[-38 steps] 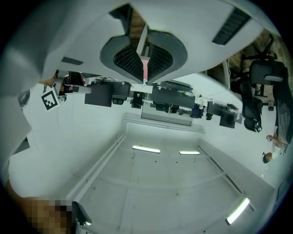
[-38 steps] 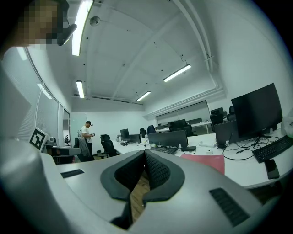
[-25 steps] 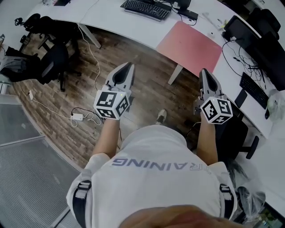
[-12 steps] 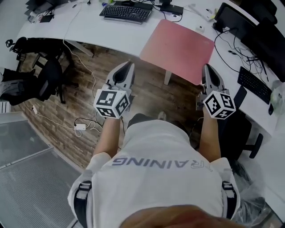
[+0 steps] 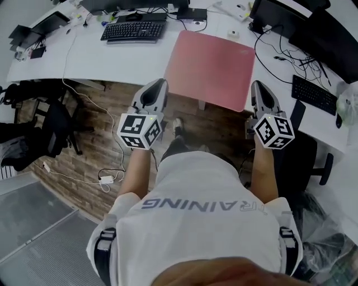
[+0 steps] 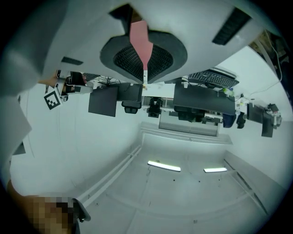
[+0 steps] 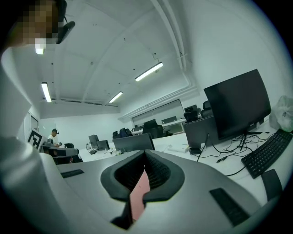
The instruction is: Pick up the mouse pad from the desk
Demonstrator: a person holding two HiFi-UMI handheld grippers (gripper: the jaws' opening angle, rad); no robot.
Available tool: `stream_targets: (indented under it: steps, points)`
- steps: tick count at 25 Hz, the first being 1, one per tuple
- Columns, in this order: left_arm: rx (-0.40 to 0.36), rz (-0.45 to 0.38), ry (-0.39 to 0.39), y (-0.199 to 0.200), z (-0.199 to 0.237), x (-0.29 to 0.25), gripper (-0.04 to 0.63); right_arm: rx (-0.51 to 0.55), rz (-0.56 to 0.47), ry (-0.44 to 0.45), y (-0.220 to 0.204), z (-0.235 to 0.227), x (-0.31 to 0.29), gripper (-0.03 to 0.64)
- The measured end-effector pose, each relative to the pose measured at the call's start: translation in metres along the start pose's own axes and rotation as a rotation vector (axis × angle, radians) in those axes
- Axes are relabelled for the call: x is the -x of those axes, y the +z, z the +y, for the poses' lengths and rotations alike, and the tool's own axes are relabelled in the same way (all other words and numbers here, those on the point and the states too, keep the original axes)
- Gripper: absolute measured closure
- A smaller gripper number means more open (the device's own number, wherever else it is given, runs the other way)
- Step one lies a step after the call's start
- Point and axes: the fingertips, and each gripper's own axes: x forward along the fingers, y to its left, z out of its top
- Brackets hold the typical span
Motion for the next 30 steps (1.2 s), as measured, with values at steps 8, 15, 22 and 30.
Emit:
stream_targets:
  steps: [8,15,22,30]
  points:
    - [0.023,0.046,-0.138,0.007,0.057,-0.076,0.543,0.002,0.009,-0.171,0.004,-0.013,-0.047,0.594]
    - [0.022,0.08,-0.273,0.015,0.107,-0.129,0.543,0.002,0.012,-0.3,-0.001,0.006,-0.092,0.594]
    - [0.048,0.115,-0.317,0.009,0.133,-0.151,0.543,0.02,0.032,-0.363,-0.004,0.011,-0.107,0.594]
    - [0.07,0.157,-0.274,-0.003,0.144,-0.17,0.543,0.018,0.068,-0.353,-0.013,-0.005,-0.126,0.594]
